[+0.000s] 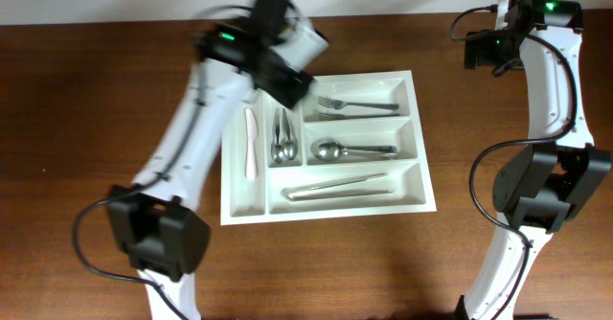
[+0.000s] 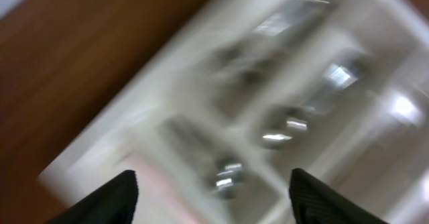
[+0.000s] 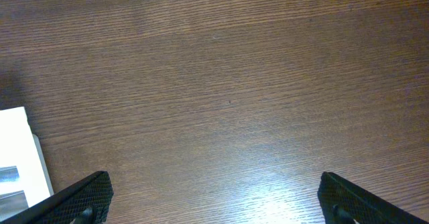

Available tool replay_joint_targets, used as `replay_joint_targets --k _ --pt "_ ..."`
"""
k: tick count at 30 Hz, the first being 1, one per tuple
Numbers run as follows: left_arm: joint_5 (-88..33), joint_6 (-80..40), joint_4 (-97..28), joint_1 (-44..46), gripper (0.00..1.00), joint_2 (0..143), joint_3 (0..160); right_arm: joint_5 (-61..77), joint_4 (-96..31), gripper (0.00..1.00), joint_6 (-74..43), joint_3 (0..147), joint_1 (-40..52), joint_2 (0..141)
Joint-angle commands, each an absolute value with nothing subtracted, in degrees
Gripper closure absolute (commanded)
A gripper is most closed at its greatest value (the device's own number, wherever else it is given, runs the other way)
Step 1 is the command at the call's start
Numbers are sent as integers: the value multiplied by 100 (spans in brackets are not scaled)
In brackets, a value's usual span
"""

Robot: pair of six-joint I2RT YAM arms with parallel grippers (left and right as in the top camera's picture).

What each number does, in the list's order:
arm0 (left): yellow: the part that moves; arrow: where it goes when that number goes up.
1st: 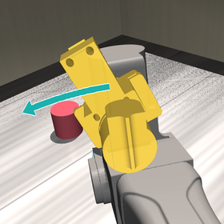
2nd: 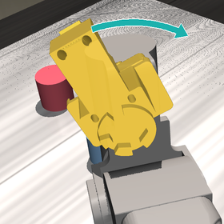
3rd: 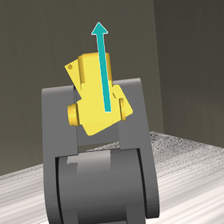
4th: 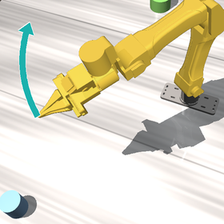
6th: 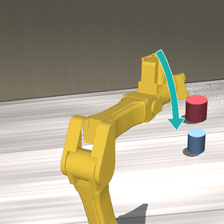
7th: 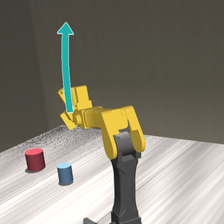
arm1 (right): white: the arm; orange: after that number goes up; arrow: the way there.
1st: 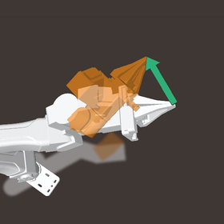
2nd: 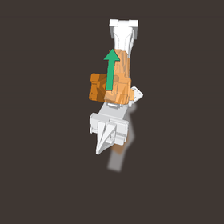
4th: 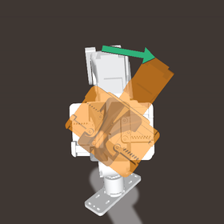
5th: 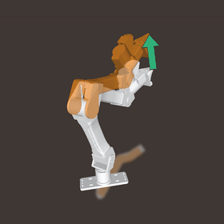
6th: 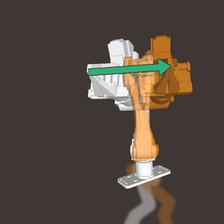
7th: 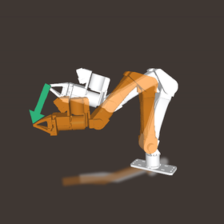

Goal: Pack container
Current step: 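Raise the left gripper away to the upper left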

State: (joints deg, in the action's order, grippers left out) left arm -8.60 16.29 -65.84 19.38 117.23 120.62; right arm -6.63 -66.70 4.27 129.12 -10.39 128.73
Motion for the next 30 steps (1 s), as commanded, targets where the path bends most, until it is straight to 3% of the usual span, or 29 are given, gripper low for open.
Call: replay_joint_targets --k 1,3,7,30 --pt "-126 198 -6646 1260 16 11552 12243 -735 -6667 1 355 13006 -1015 12678" --pt "-128 5 -6650 893 6 11537 12248 -735 -6667 1 355 13008 -1015 12678" --pt "-128 -25 -6696 355 0 11537 12248 -735 -6667 1 355 13006 -1015 12678" --pt "-123 -25 -6801 235 1 11537 12248 -735 -6667 1 355 13008 -1015 12678"
